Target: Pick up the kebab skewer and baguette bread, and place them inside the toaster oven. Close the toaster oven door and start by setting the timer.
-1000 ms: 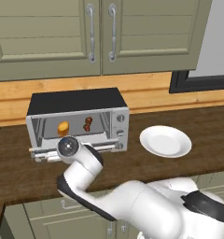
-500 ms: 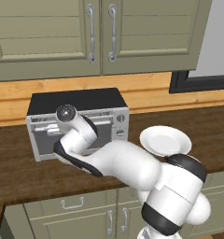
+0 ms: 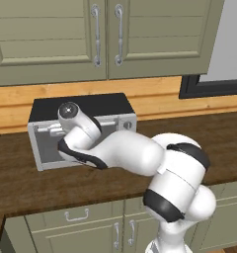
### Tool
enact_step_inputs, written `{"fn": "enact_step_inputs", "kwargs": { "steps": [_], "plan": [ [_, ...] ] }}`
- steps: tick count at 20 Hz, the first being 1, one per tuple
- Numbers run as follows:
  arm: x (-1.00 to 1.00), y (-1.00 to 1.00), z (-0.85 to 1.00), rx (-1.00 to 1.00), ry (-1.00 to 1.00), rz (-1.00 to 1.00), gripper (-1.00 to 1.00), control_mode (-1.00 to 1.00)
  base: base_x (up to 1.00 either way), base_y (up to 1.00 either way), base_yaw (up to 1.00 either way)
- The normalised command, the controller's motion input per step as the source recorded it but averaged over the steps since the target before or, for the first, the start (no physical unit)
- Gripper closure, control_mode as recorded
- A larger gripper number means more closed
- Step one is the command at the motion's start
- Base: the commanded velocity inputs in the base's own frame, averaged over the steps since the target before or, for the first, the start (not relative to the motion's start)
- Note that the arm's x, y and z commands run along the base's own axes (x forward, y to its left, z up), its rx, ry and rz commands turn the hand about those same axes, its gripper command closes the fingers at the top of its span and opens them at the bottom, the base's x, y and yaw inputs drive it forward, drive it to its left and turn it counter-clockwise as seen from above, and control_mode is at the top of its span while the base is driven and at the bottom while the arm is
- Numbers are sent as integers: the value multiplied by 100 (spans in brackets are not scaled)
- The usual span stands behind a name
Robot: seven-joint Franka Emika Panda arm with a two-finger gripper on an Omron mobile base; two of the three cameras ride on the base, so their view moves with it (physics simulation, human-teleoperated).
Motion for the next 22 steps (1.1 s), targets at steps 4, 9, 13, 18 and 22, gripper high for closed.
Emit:
{"fn": "enact_step_inputs", "kwargs": {
  "steps": [4, 9, 13, 18, 22],
  "plan": [
    [39, -7, -5, 0, 0, 0, -100, -100, 0, 0, 0],
    [7, -13, 1, 0, 0, 0, -100, -100, 0, 0, 0],
    [-27, -20, 23, 0, 0, 0, -100, -100, 0, 0, 0],
    [-65, -26, 8, 0, 1, 0, -100, -100, 0, 0, 0],
    [-77, -28, 0, 0, 0, 0, -100, -100, 0, 0, 0]
  ]
}}
